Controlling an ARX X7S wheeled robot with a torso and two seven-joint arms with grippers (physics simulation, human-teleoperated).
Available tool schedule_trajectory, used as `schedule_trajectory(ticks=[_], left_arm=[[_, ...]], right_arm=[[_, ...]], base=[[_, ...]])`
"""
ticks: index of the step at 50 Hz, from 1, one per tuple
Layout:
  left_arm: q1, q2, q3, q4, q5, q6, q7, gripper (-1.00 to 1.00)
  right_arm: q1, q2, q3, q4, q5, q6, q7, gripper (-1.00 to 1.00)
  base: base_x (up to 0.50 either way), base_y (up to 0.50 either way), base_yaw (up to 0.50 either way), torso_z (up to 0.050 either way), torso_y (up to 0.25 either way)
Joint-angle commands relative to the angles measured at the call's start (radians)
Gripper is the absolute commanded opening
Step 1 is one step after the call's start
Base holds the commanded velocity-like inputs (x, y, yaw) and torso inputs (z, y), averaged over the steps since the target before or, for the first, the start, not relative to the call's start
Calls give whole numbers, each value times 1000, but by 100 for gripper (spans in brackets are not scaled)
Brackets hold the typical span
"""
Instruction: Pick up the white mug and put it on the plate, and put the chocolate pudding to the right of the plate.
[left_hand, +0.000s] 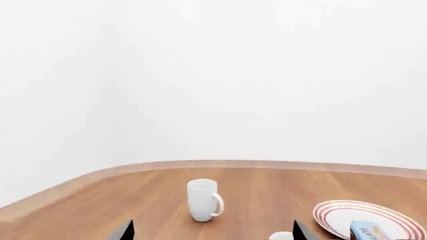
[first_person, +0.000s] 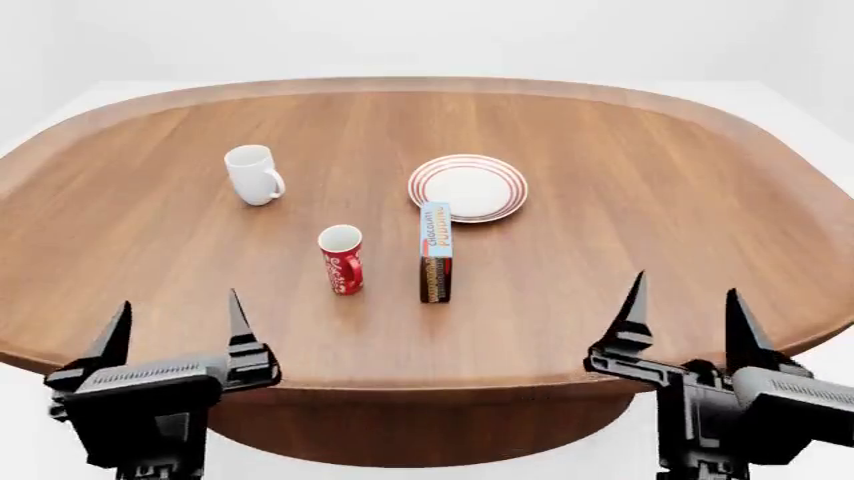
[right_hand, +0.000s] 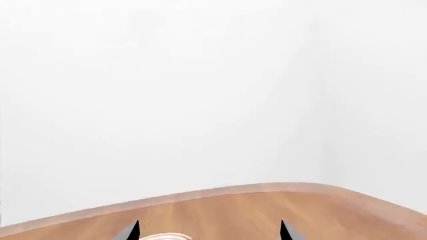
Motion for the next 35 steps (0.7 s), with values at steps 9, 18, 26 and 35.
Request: schedule_trajectory(ticks=[9, 18, 26, 35], left_arm=[[60, -25, -327, 368, -179, 40, -83, 100], [56, -39, -332, 364, -178, 36, -93, 100], [57, -42, -317, 350, -178, 39, -95, 100], [59, -45, -305, 347, -176, 37, -103, 100]], right_arm=[[-42, 73, 286, -368, 200, -143, 42, 100], [-37, 85, 279, -365, 210, -140, 41, 100], [-54, 88, 250, -376, 208, -175, 6, 100], [-61, 96, 217, -388, 195, -173, -7, 100]], base=[[0, 0, 0, 0, 0], [0, 0, 0, 0, 0], [187, 0, 0, 0, 0], [500, 0, 0, 0, 0]])
